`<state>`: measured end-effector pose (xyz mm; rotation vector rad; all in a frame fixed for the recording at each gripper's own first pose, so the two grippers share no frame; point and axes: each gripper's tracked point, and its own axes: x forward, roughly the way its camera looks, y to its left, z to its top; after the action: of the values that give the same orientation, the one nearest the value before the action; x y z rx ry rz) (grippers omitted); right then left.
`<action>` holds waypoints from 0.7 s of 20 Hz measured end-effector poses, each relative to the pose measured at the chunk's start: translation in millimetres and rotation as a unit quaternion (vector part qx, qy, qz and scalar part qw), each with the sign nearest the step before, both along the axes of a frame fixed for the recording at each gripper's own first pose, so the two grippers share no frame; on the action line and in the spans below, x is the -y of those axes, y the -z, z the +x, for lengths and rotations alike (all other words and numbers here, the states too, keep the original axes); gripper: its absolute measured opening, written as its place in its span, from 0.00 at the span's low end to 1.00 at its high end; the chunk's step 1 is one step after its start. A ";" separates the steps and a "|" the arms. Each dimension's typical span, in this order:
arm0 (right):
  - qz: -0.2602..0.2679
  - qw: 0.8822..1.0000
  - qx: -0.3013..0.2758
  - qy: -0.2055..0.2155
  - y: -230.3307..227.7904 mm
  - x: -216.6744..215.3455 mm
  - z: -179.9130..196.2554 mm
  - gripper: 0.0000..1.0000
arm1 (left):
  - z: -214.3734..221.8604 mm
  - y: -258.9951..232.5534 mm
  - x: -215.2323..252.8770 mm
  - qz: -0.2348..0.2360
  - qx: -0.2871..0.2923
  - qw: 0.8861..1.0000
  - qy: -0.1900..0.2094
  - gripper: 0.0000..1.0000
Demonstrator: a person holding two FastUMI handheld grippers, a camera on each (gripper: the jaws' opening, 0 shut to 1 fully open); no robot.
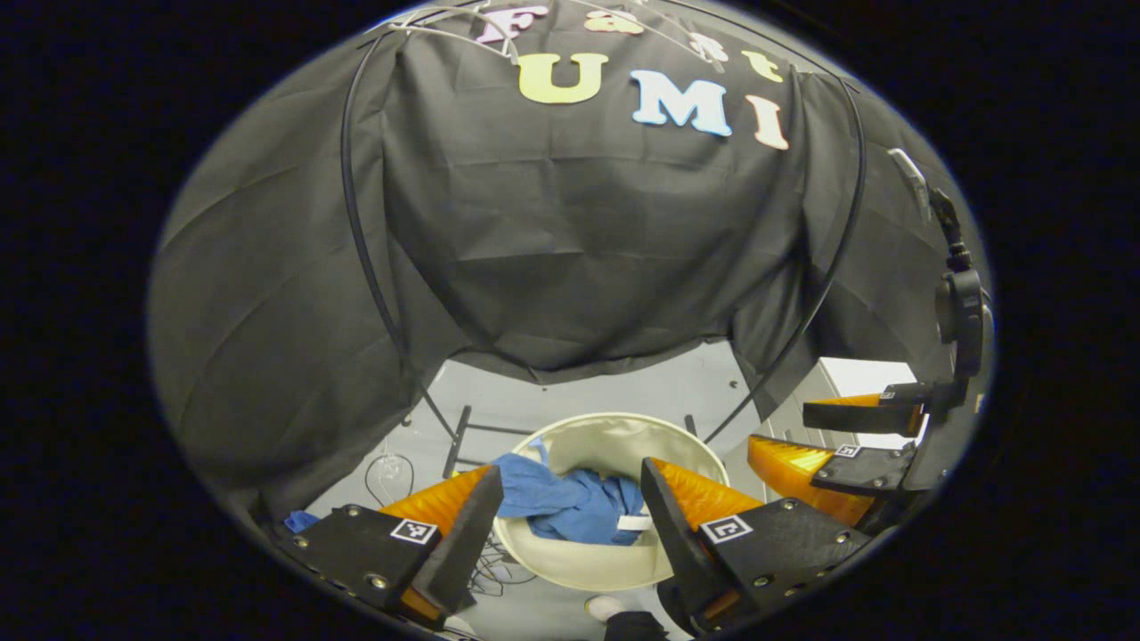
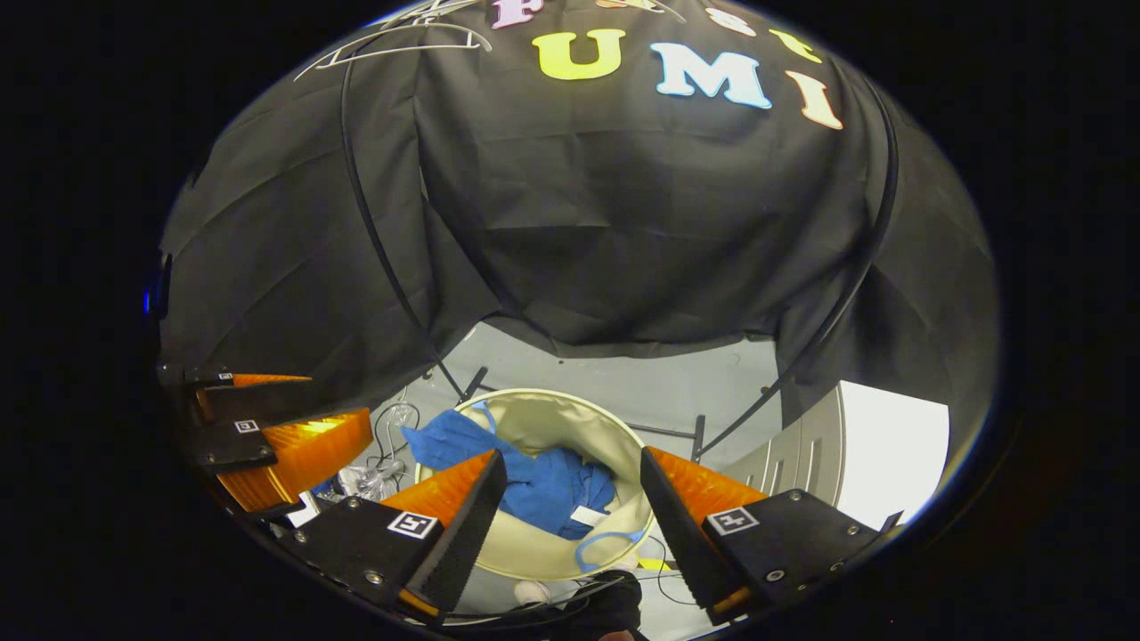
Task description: Grasp the clothes on the hanger with both hands and then place them into the laundry hamper below.
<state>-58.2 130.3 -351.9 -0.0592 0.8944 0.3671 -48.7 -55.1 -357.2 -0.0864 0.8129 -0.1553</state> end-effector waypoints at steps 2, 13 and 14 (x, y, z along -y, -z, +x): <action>0.002 1.000 0.029 0.003 -24.6 3.7 5.0 0.94 | 8.6 -30.6 -4.0 -0.003 0.032 0.999 0.001 0.90; 0.012 0.972 0.230 0.041 -201.2 62.3 25.1 0.94 | 35.3 -241.1 7.2 -0.045 0.218 0.975 0.020 0.90; 0.011 0.969 0.243 0.045 -213.2 68.0 22.6 0.94 | 34.7 -254.2 12.0 -0.048 0.233 0.971 0.022 0.90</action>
<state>-35.6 62.2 -138.7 -0.0834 0.4047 0.2608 -14.0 -67.1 -103.0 -0.1176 0.3377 -0.2458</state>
